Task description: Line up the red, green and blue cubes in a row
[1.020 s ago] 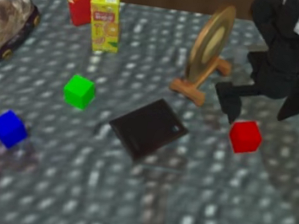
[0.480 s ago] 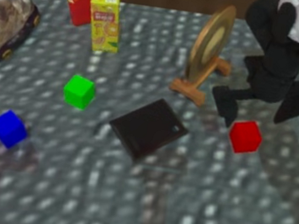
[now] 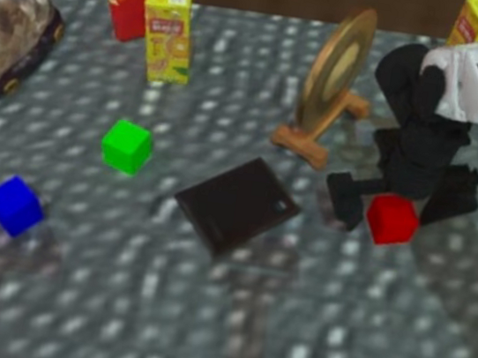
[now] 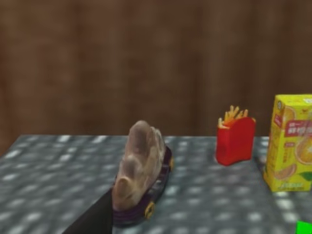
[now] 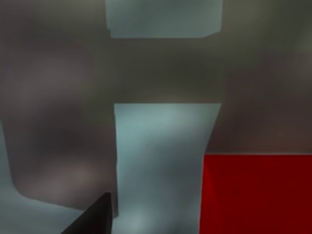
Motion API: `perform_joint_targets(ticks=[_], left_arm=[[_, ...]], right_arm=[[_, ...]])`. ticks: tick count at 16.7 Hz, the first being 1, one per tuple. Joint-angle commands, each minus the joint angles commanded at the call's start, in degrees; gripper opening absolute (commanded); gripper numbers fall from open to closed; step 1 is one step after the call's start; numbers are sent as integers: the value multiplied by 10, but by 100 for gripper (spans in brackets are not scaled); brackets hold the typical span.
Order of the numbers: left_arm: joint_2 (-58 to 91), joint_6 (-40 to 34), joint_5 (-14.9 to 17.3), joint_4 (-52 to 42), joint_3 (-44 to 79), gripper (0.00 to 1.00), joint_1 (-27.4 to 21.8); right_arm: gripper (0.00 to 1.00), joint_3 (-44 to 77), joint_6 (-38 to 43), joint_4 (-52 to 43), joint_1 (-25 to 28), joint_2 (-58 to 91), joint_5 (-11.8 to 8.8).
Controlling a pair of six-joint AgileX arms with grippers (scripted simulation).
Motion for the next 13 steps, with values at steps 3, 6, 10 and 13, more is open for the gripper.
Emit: perform_joint_targets(ticks=[3,6,10,13], left_arm=[[0,0,0,0,0,100,0],[0,0,0,0,0,100,0],[0,0,0,0,0,100,0],[0,0,0,0,0,100,0]], right_arm=[[100,0,0,0,0,0,0],[77,0,0,0,0,0,0],[47,0,0,0,0,0,0],[25,0,0,0,0,0,0]])
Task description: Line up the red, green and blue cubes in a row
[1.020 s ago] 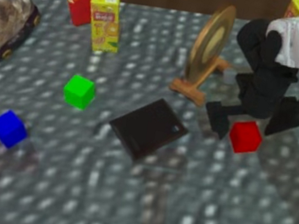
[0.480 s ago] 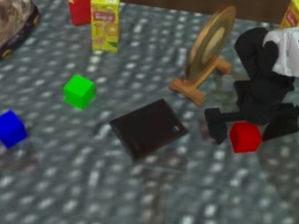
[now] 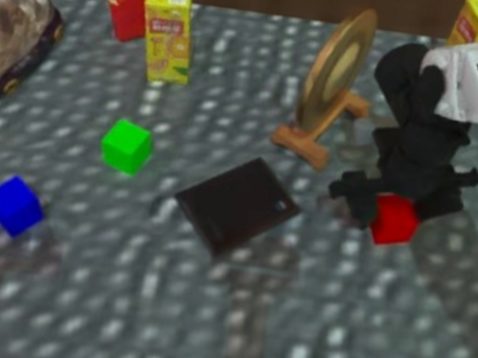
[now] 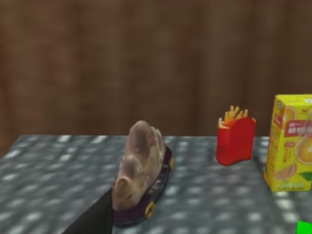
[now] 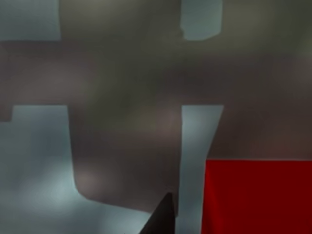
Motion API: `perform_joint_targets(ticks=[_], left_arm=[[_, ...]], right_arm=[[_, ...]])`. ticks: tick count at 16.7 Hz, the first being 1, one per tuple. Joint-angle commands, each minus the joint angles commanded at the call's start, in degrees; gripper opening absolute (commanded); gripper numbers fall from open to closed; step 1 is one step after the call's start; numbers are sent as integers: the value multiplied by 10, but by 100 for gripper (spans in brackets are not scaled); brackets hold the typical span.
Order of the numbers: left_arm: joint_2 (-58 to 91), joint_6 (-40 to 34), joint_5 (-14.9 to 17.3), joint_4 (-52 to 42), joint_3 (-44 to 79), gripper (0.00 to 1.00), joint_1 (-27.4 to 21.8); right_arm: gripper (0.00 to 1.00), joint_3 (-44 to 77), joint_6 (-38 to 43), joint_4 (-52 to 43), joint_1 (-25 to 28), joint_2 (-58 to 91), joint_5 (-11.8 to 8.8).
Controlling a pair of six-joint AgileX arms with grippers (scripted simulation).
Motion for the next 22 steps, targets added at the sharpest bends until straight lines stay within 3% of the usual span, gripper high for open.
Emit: perform_joint_targets(ticks=[3,4,13,22], left_arm=[[0,0,0,0,0,100,0],[0,0,0,0,0,100,0],[0,0,0,0,0,100,0],[0,0,0,0,0,100,0]], right_arm=[[2,0,0,0,0,0,0],[0,0,0,0,0,0,0],[0,7,-1,-8,-1,-18,2],[0,85,-2,-138,4,-70,1]])
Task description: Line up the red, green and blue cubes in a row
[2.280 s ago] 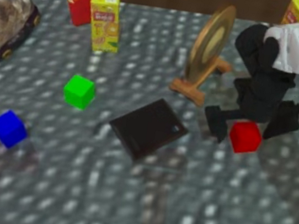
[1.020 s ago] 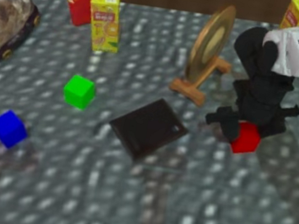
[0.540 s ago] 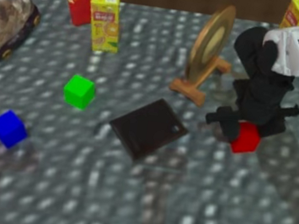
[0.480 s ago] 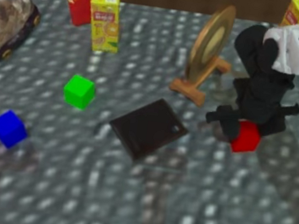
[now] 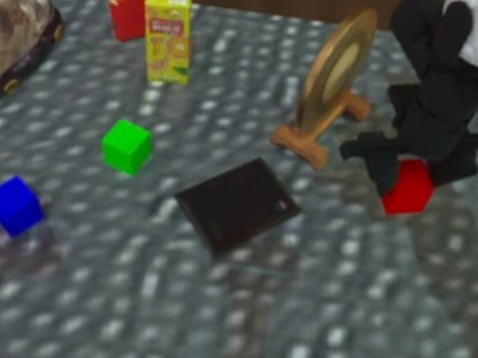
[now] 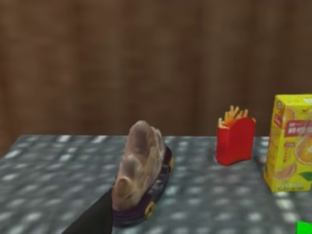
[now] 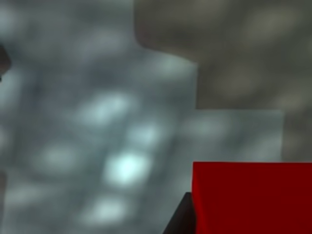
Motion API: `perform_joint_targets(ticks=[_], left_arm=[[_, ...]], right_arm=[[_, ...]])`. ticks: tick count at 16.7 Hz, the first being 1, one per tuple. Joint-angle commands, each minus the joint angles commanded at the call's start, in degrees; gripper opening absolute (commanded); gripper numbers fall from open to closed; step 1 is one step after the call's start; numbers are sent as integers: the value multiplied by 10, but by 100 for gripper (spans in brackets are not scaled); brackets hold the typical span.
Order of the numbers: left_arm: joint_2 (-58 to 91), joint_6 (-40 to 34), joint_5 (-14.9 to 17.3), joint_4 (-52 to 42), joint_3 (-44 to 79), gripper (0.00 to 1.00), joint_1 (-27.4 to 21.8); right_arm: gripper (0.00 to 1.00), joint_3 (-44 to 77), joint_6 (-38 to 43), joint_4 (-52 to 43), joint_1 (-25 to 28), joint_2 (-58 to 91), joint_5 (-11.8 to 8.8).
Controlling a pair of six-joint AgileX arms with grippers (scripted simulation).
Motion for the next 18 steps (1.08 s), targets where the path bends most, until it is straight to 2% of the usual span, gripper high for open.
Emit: perform_joint_targets(ticks=[4,7,10,15,18], left_arm=[[0,0,0,0,0,100,0],[0,0,0,0,0,100,0],[0,0,0,0,0,100,0],[0,0,0,0,0,100,0],[0,0,0,0,0,100,0]], right_arm=[[0,0,2,1,-2,3,0],[0,28,41,-14,31,19,1],[0,81,131,-43,97,46,4],[0,180,345,-101,234,97,8],[0,228,437,-125,302,115,11]])
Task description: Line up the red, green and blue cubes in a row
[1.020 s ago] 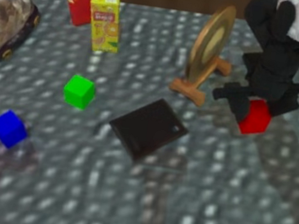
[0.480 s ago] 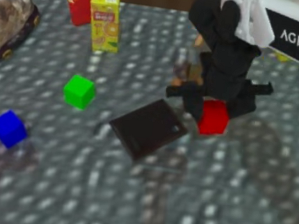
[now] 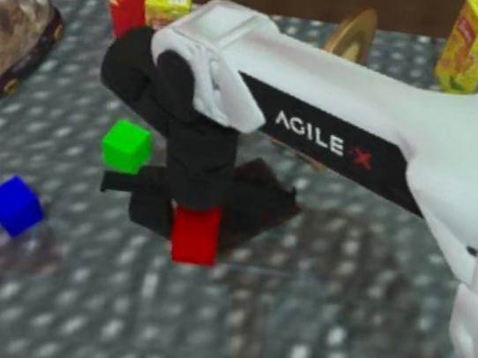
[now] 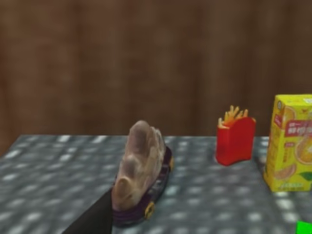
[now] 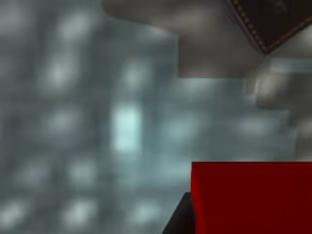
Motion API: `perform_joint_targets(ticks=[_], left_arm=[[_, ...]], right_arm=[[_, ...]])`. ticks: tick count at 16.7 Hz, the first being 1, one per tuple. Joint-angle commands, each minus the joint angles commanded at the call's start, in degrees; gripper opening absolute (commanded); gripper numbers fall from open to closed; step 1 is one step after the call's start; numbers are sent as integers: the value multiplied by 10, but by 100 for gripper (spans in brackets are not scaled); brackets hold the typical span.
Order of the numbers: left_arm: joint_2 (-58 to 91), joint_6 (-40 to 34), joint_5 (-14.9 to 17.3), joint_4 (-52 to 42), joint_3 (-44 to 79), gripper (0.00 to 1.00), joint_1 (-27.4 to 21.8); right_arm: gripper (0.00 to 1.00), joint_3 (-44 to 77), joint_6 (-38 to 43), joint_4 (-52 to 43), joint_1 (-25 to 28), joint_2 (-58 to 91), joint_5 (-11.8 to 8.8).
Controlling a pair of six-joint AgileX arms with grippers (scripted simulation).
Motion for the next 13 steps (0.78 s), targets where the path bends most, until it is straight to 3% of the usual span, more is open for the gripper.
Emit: perform_joint_targets(ticks=[3,8,13], left_arm=[[0,0,0,0,0,100,0],[0,0,0,0,0,100,0],[0,0,0,0,0,100,0]], right_arm=[[0,21,36,-9,31,5,2],[0,18,37,-6,30,3,1],[0,-52,38,80,32,17,2]])
